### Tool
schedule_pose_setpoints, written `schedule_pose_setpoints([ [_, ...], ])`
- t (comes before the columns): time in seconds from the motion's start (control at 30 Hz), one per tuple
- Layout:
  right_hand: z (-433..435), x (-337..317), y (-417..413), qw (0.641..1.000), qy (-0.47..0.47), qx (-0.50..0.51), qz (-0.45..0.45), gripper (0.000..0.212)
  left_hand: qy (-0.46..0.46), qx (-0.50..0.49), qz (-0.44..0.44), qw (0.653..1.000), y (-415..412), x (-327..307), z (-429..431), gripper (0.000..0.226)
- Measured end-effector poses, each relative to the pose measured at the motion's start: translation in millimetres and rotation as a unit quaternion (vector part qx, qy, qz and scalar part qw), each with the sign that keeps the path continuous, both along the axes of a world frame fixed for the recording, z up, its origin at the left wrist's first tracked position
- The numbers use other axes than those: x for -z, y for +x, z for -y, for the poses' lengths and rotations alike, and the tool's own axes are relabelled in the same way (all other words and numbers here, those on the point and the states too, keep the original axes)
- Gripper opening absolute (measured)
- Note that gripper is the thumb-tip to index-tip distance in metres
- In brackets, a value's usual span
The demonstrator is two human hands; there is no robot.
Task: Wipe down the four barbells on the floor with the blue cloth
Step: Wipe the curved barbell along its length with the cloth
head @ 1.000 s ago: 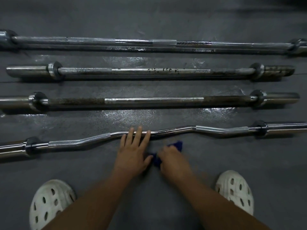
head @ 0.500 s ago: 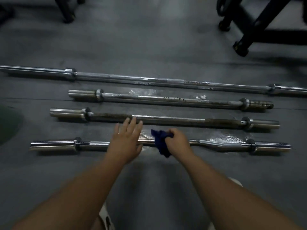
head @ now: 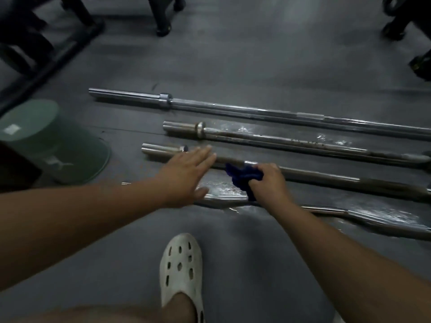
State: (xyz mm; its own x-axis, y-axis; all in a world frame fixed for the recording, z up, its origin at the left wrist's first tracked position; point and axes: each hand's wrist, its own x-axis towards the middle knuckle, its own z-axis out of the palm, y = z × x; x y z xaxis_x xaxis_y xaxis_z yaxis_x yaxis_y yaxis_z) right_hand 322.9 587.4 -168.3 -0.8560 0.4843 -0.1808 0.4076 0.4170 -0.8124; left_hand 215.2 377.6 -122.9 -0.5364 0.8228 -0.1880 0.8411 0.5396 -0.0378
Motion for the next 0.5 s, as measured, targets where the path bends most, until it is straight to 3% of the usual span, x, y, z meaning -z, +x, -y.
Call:
schedule_pose_setpoints([
  [0.23,47,79,-25,0.996,-0.031,-0.048,0.075,0.033,-0.013,-0.088,0.09,0.992,11,128,73,0.089],
  [0.37,68,97,-60,0.993,-0.042,-0.081,0.078,0.03,0.03,-0.165,0.111,0.979,-12,157,77,0.089],
  [0.5,110,107,-93,0.982,-0.03,-0.171,0.075,0.042,0.053,-0.177,0.12,0.975,-30,172,75,0.09],
])
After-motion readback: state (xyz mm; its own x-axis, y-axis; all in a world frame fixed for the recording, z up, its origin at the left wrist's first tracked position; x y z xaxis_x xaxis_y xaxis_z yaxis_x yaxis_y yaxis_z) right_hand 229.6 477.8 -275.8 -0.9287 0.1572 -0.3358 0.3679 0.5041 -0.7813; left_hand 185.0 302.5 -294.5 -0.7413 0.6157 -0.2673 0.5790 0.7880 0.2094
